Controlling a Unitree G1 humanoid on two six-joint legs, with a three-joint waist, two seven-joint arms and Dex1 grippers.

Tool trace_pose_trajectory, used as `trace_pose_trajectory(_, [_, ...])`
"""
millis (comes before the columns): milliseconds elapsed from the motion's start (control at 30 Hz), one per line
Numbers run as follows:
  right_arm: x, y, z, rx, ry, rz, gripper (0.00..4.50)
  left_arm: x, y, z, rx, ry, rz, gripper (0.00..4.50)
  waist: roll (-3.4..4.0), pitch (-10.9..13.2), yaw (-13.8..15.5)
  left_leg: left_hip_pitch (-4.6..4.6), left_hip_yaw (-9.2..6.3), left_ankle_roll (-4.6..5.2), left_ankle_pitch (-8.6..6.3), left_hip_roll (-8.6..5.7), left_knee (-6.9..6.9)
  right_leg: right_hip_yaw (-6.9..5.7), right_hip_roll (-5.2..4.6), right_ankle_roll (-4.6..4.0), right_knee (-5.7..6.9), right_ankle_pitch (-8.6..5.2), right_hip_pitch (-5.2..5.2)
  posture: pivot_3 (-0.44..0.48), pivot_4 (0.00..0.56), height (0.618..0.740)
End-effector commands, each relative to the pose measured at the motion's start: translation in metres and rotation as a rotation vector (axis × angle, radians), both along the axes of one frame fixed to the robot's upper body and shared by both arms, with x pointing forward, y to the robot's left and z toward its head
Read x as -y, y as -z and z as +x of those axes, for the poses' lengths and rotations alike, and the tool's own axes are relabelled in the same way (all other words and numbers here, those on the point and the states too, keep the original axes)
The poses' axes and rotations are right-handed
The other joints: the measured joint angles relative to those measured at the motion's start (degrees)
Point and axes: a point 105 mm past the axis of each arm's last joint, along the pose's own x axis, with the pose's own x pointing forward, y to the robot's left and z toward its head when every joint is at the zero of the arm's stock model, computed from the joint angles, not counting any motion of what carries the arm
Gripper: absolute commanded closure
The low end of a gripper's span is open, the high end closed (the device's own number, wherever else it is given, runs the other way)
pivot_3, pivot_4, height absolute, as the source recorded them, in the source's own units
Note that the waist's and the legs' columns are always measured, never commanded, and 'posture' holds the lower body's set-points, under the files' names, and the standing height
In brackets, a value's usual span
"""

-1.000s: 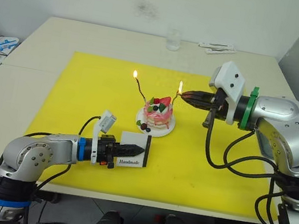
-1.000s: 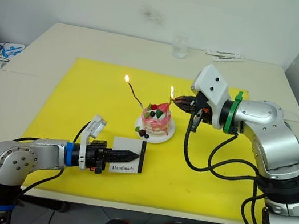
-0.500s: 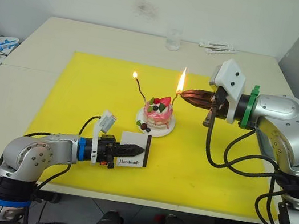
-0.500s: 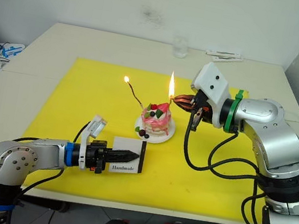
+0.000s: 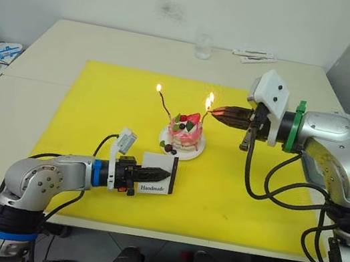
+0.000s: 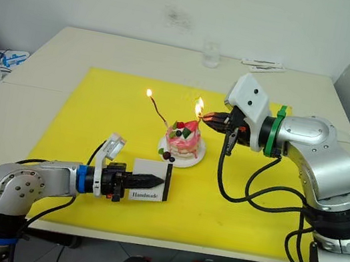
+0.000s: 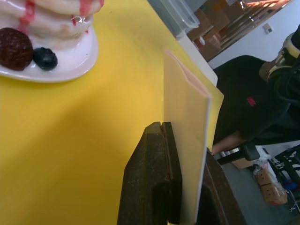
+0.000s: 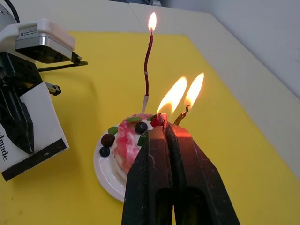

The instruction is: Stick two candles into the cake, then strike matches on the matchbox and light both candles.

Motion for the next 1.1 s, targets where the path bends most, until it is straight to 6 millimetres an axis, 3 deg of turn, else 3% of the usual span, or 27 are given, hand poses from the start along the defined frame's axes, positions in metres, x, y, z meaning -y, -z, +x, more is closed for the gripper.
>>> trace_pose_trajectory(33, [0.006,-0.012,-0.011,0.029,-0.004,0.017,4.48,0.002,-0.012,0.0,0.029,0.013,-0.033,4.5,0.0,0.0,0.0,0.0,0.01,0.0,0.0,0.0,0.0,0.01,0.0,0.0,0.0,0.0,0.0,0.0,0.15,0.74])
trace_pose_trajectory(267, [0.019,-0.01,-0.012,0.031,0.061,0.017,4.48,0.007,-0.013,0.0,0.026,0.027,-0.043,4.5,0.0,0.0,0.0,0.01,0.02,0.0,0.0,0.0,0.0,0.01,0.0,0.01,0.01,0.0,-0.01,0.0,0.15,0.74])
trace_pose_trajectory(367, [0.034,-0.009,-0.006,0.047,0.158,0.025,4.48,0.01,-0.014,-0.001,0.027,0.034,-0.05,4.5,0.0,0.0,0.0,0.01,0.01,0.0,0.0,0.0,0.0,0.0,0.0,0.01,0.01,0.0,0.0,0.0,0.15,0.74])
trace_pose_trajectory(667, [0.123,0.006,0.012,0.176,0.632,-0.034,4.48,0.031,-0.019,-0.016,-0.018,0.12,-0.143,4.5,0.0,0.0,0.2,-0.07,0.08,0.0,0.0,-0.03,0.0,0.05,-0.03,0.02,-0.07,0.0,-0.02,0.0,0.15,0.74])
trace_pose_trajectory(867, [0.203,0.02,0.014,0.245,0.961,-0.135,4.48,0.054,-0.016,-0.022,-0.044,0.163,-0.191,4.5,0.0,0.0,0.2,-0.05,0.1,0.0,0.0,-0.05,0.06,0.08,-0.03,0.08,-0.07,0.03,0.04,0.0,0.15,0.74])
trace_pose_trajectory(1033, [0.251,0.033,0.017,0.262,1.152,-0.194,4.48,0.065,-0.012,-0.026,-0.054,0.177,-0.207,4.5,0.03,0.0,-0.2,0.06,0.25,0.01,0.0,-0.06,0.05,0.24,-0.02,0.1,-0.02,0.06,0.03,0.0,0.15,0.74])
trace_pose_trajectory(1100, [0.259,0.034,0.02,0.266,1.193,-0.174,4.48,0.066,-0.011,-0.025,-0.057,0.176,-0.215,4.5,0.05,0.0,-0.2,0.09,0.26,0.01,0.01,-0.06,0.05,0.25,-0.01,0.09,0.01,0.06,0.03,0.0,0.15,0.74])
